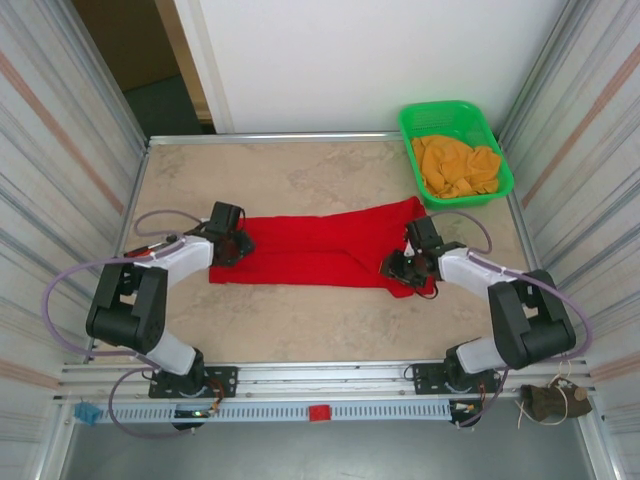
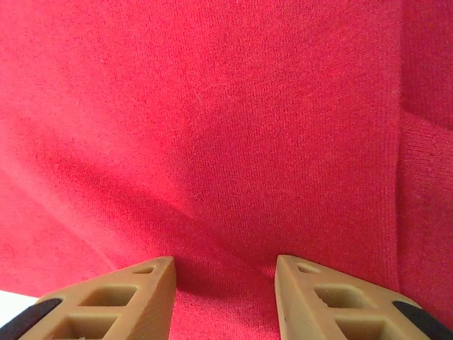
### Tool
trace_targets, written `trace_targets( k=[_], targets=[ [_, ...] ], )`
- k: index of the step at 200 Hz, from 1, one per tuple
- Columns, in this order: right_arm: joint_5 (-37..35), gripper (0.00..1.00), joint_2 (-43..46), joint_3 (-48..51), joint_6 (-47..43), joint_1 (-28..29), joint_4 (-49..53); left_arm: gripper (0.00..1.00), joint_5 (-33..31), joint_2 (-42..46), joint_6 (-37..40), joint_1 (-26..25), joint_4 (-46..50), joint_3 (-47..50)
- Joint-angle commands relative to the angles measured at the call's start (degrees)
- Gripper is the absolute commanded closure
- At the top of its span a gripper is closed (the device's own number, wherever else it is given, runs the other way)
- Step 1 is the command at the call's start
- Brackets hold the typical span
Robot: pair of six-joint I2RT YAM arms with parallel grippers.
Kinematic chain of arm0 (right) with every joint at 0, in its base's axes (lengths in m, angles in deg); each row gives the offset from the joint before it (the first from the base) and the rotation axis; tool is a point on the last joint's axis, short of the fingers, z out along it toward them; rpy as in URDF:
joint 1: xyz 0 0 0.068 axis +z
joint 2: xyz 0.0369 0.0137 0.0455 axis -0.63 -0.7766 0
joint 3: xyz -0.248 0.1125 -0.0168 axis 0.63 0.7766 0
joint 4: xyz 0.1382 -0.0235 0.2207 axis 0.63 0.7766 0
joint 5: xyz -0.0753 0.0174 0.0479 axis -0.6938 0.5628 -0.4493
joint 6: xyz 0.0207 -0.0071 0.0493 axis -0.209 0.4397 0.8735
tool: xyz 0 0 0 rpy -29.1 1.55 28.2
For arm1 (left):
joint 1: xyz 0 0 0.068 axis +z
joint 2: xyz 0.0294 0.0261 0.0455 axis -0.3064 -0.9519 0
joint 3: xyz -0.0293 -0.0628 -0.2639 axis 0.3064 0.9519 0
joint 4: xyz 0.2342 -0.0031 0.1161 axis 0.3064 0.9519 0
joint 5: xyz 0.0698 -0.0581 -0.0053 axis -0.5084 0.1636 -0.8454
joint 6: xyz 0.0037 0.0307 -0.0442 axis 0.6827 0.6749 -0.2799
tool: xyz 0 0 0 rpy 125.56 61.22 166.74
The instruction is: Fold the inside-out t-shirt
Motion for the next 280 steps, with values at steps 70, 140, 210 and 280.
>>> trace_targets(
  k=[70,140,210,280],
  targets=[
    [0.3,0.48,12.0,-9.9,-3.6,-11.2,13.3,0.56,-3.1,9.6,8.2,4.3,5.3,-5.0],
    [1.2,0.31,-3.0,-16.4,-7.5,-24.2,10.5,0.55,3.0,11.1,11.9,2.1,4.3,-8.0],
    [0.2,0.3,-16.1,-19.8,-8.0,-24.6,7.0,0.55,7.7,3.2,11.4,-1.8,2.1,-10.6],
    [4.3,0.33,-14.8,-16.1,-8.1,-21.1,1.3,0.55,8.7,0.2,11.1,-3.1,1.8,-11.6]
  ],
)
